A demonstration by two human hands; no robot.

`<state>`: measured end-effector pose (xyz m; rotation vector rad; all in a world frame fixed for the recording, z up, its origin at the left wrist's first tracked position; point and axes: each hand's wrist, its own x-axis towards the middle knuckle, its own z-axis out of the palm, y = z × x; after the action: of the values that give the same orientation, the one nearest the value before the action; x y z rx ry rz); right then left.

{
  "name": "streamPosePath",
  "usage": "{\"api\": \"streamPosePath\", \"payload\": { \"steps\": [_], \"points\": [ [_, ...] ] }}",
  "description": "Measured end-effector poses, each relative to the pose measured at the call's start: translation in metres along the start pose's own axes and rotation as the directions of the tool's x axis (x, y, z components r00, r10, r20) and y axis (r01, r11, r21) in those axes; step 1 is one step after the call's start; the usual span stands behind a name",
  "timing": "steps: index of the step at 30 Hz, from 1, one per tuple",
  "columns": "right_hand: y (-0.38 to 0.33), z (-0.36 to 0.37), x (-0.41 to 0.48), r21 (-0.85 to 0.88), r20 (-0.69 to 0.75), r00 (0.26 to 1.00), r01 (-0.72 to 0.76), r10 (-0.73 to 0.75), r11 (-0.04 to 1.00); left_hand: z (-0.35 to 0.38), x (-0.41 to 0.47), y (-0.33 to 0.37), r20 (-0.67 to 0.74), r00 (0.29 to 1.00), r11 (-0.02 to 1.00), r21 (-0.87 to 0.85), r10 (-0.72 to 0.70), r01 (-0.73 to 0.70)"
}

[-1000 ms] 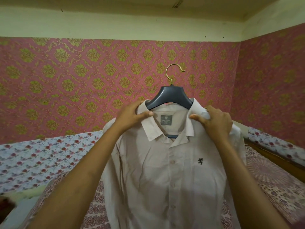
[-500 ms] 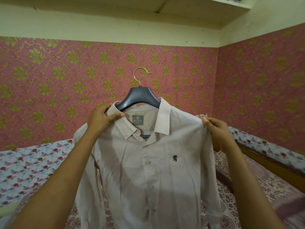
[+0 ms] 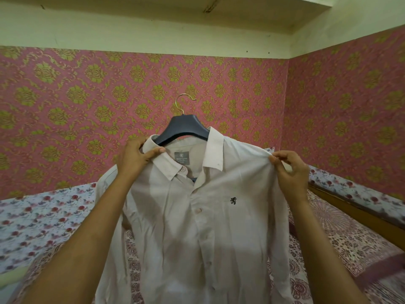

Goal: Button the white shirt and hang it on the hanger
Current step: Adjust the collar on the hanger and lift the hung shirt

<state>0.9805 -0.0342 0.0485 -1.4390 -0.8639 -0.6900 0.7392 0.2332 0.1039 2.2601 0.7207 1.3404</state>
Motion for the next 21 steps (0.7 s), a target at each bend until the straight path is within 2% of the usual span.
{"api": "streamPosePath", "payload": {
  "steps": [2, 3, 6, 7, 11, 12, 17, 19, 21],
  "points": [
    [0.005, -0.002, -0.009, -0.054, 0.006, 0.998, 0.055, -0.055, 0.997, -0.002, 0.000, -0.004, 0.026, 0.999, 1.000, -0.003, -0.020, 0.020],
    [0.011, -0.004, -0.012, -0.108, 0.062, 0.996, 0.063, -0.056, 0.992, -0.001, 0.000, -0.007, 0.045, 0.999, 1.000, -0.002, -0.031, 0.031],
    [0.028, -0.012, -0.015, -0.273, 0.352, 0.930, -0.007, 0.106, 0.962, 0.003, -0.007, -0.009, 0.076, 0.996, 0.999, 0.007, -0.040, 0.040],
    [0.027, -0.014, -0.015, -0.304, 0.406, 0.901, -0.026, 0.154, 0.952, 0.004, -0.010, -0.008, 0.076, 0.996, 0.999, 0.011, -0.034, 0.033],
    [0.002, -0.007, -0.006, -0.168, 0.333, 0.929, -0.110, 0.161, 0.980, 0.012, -0.017, -0.002, 0.067, 0.998, 0.999, -0.032, 0.020, -0.018],
    [-0.006, -0.002, -0.002, -0.139, 0.358, 0.920, -0.118, 0.161, 0.983, 0.014, -0.017, 0.001, 0.071, 0.997, 0.998, -0.055, 0.033, -0.029],
    [-0.028, 0.023, 0.015, -0.179, 0.614, 0.774, -0.056, 0.156, 0.982, 0.019, -0.017, 0.010, 0.044, 0.989, 0.988, -0.072, 0.140, -0.137],
    [-0.034, 0.027, 0.018, -0.137, 0.664, 0.734, -0.072, 0.145, 0.988, 0.019, -0.018, 0.012, 0.021, 0.988, 0.985, -0.075, 0.155, -0.153],
    [-0.036, 0.030, 0.020, -0.119, 0.673, 0.726, -0.082, 0.141, 0.990, 0.018, -0.022, 0.014, 0.021, 0.987, 0.983, -0.096, 0.162, -0.159]
  ]
}}
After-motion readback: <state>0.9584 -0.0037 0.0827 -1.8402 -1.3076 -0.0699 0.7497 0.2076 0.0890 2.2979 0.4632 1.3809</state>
